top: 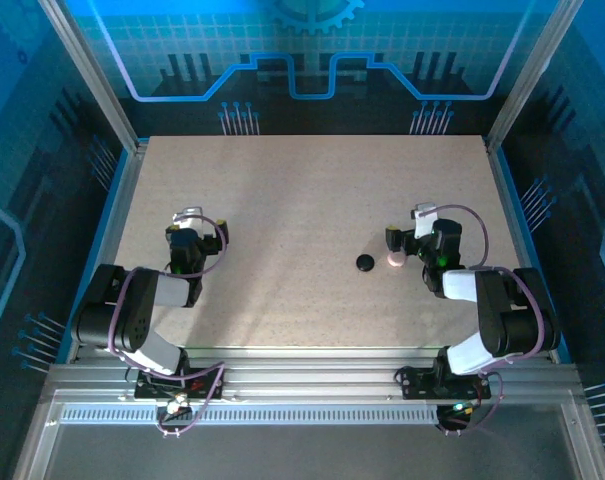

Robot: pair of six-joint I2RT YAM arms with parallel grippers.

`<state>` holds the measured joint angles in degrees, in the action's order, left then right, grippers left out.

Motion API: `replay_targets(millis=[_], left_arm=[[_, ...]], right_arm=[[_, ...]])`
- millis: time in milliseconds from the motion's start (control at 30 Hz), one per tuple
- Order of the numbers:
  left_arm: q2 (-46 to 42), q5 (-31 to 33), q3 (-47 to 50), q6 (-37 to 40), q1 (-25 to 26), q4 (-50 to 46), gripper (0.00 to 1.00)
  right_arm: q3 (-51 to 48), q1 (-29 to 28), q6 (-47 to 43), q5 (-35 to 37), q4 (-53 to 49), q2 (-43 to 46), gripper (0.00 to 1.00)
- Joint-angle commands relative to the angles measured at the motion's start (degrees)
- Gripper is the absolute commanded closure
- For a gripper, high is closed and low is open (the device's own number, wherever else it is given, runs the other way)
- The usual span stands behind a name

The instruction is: Insert the wireless bluetooth earbuds into the charging case

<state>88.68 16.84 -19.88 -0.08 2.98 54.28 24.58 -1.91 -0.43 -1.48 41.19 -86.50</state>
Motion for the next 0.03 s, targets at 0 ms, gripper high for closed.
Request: replay_targets(millis=[0], left_arm=[[0.2,-0.9,-1.2,-1.0,-0.4,0.2,0.01]], right_arm=[[0.5,-0.1,-0.3,0.4,1.5,0.2,0.0]])
